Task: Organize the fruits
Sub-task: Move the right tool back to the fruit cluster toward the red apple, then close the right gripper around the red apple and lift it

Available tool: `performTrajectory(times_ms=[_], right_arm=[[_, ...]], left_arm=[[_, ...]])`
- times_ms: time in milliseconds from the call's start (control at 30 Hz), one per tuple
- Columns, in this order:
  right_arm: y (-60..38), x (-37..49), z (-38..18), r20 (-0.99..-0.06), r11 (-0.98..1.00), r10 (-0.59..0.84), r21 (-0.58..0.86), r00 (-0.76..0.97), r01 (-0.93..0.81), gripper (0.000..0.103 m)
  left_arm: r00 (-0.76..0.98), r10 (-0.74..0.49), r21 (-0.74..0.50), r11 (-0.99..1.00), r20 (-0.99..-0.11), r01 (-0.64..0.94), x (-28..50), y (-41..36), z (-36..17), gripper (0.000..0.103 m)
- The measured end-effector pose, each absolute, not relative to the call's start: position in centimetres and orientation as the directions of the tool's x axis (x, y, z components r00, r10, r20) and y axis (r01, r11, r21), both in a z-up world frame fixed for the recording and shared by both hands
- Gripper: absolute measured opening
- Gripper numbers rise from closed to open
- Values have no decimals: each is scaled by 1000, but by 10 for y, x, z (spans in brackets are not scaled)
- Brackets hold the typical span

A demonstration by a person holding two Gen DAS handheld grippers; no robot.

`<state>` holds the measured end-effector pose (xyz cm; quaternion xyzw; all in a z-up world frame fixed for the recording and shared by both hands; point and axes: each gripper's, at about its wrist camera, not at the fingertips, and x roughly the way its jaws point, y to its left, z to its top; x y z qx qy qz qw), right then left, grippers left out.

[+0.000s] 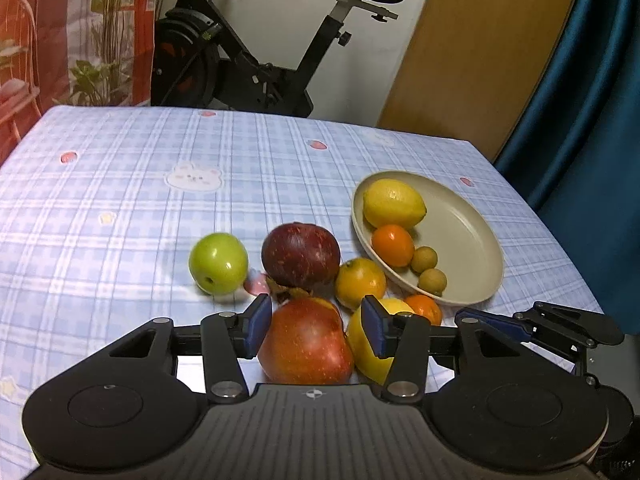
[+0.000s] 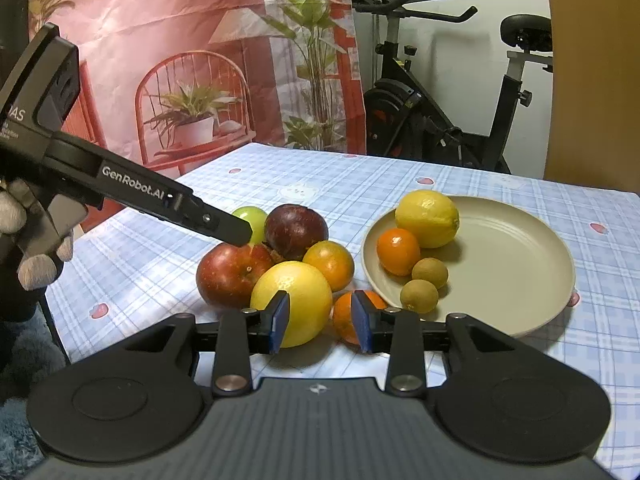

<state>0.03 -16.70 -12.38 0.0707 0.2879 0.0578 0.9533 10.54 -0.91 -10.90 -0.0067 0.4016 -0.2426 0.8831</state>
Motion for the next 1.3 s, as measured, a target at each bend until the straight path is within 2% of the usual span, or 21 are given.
performTrajectory(times_ms=[167, 500, 1000, 1133, 1300], right_arm=[[-163, 1, -124, -550, 985, 143, 156, 823, -67, 45], [-157, 6, -123, -565, 989, 135, 127, 814, -76, 48], [-132, 31, -118, -589, 980, 191, 63, 785, -191, 54], [-124, 44, -118, -598, 972, 210, 47, 773, -228, 63], [-120, 63, -117, -603, 966, 241, 72, 760, -249, 63]], left_arm=[[553, -444, -225, 880, -705, 419, 102, -4, -115, 52], [550, -422, -208, 889, -721, 409, 103, -3, -126, 57], [571, -450, -313, 892, -687, 326, 111, 29, -127, 57], [581, -453, -353, 892, -677, 284, 116, 39, -129, 57], [582, -465, -386, 884, -666, 265, 118, 43, -132, 57]])
